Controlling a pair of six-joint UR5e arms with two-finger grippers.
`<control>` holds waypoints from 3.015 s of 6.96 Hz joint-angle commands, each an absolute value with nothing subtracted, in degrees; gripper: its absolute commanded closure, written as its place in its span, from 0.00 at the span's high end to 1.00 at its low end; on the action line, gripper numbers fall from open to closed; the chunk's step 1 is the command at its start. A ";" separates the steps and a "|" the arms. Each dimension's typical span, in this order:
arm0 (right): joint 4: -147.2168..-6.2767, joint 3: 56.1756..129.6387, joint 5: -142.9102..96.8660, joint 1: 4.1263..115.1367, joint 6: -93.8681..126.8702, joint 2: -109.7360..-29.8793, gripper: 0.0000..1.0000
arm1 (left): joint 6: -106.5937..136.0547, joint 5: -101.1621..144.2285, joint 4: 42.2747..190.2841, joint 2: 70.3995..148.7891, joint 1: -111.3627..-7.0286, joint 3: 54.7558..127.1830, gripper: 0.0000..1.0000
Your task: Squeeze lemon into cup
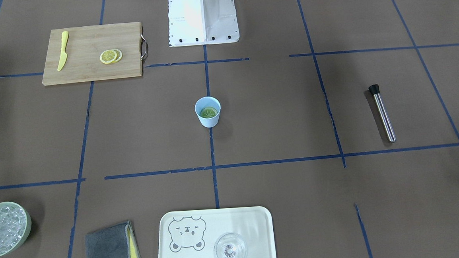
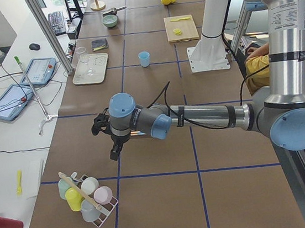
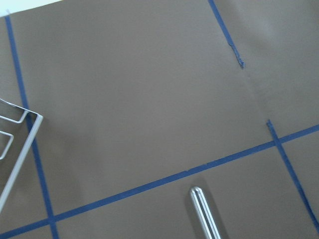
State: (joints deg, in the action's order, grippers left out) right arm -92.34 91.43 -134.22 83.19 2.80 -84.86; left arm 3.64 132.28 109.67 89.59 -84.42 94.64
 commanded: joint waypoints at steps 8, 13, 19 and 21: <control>-92.20 88.95 -134.65 82.71 2.82 -84.02 1.00 | 3.34 131.92 98.08 89.82 -83.14 97.22 1.00; -85.00 86.49 -134.65 82.62 3.07 -84.81 1.00 | -1.01 134.21 96.18 91.92 -82.88 93.00 1.00; -85.60 86.49 -134.65 82.88 3.34 -84.02 1.00 | -10.28 135.88 85.17 95.54 -86.57 88.33 1.00; -85.61 85.43 -134.74 85.51 3.34 -85.51 1.00 | -10.28 135.88 85.34 96.23 -86.57 88.33 1.00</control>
State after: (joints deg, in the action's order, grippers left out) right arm -85.59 85.78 -134.75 84.09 3.33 -84.76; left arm -10.27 135.81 85.25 95.79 -86.43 88.49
